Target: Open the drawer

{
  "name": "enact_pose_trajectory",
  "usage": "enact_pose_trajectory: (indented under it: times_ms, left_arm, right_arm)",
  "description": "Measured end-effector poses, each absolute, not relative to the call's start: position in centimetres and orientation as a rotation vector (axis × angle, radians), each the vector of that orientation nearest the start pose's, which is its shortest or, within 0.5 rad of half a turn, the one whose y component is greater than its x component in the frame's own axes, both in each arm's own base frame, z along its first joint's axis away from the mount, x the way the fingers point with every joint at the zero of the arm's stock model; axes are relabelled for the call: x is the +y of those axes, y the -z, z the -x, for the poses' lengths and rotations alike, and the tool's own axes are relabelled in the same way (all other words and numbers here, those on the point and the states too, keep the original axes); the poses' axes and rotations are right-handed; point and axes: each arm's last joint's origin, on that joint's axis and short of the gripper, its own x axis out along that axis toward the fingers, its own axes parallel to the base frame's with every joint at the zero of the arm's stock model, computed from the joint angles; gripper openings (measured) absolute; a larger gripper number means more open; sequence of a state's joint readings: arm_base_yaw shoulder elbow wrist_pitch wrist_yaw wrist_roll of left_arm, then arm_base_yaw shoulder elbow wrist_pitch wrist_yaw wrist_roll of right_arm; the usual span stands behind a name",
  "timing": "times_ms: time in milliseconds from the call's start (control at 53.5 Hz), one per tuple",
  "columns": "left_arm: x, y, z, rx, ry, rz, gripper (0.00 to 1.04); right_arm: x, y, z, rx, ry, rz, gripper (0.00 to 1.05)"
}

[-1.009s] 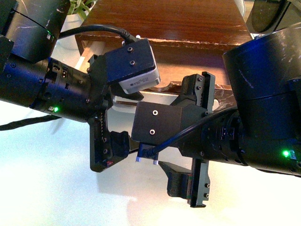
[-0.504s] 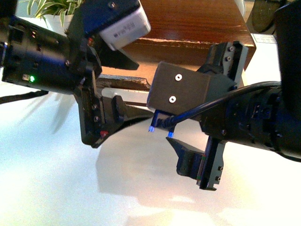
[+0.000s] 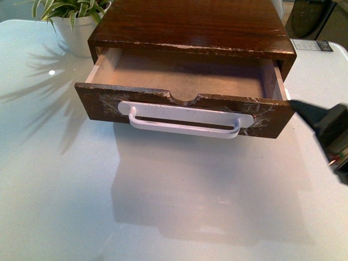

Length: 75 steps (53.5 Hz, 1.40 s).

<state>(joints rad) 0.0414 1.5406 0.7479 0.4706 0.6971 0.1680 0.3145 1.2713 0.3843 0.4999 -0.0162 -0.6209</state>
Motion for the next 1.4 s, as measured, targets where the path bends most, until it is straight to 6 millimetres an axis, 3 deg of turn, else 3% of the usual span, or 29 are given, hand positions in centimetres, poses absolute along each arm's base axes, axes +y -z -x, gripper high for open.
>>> enact_pose_trajectory:
  times_ms: [261, 374, 448, 504, 766, 859, 990, 1401]
  left_arm:
    - [5.8, -22.5, -28.0, 0.247, 0.358, 0.14, 0.96]
    - [7.5, -23.1, -26.8, 0.211, 0.238, 0.187, 0.94]
    - [6.7, -22.3, -25.7, 0.063, 0.047, 0.067, 0.78]
    - [5.9, -21.8, -24.7, 0.022, 0.004, 0.039, 0.69]
    - [3.1, -19.7, -20.6, 0.01, -0.004, 0.014, 0.23]
    - [2.4, -19.0, -19.1, 0.008, -0.01, 0.014, 0.02]
    - [1.5, -18.3, -17.3, 0.009, -0.001, 0.011, 0.02]
    - [0.0, -17.1, -14.6, -0.008, -0.002, 0.008, 0.02]
  right_arm:
    - [4.6, -19.4, -18.6, 0.193, -0.155, 0.381, 0.96]
    - [3.7, -19.2, -15.8, 0.031, -0.01, 0.118, 0.74]
    - [3.0, -18.4, -14.4, 0.022, -0.014, 0.058, 0.58]
    - [2.7, -18.2, -14.0, 0.016, -0.011, 0.043, 0.5]
    - [1.4, -17.7, -12.9, 0.007, -0.006, 0.015, 0.04]
    - [0.9, -17.2, -12.5, 0.001, -0.034, 0.012, 0.02]
    - [0.1, -17.2, -12.0, -0.018, -0.003, 0.011, 0.02]
    - [0.0, -17.2, -11.1, -0.016, -0.002, 0.011, 0.02]
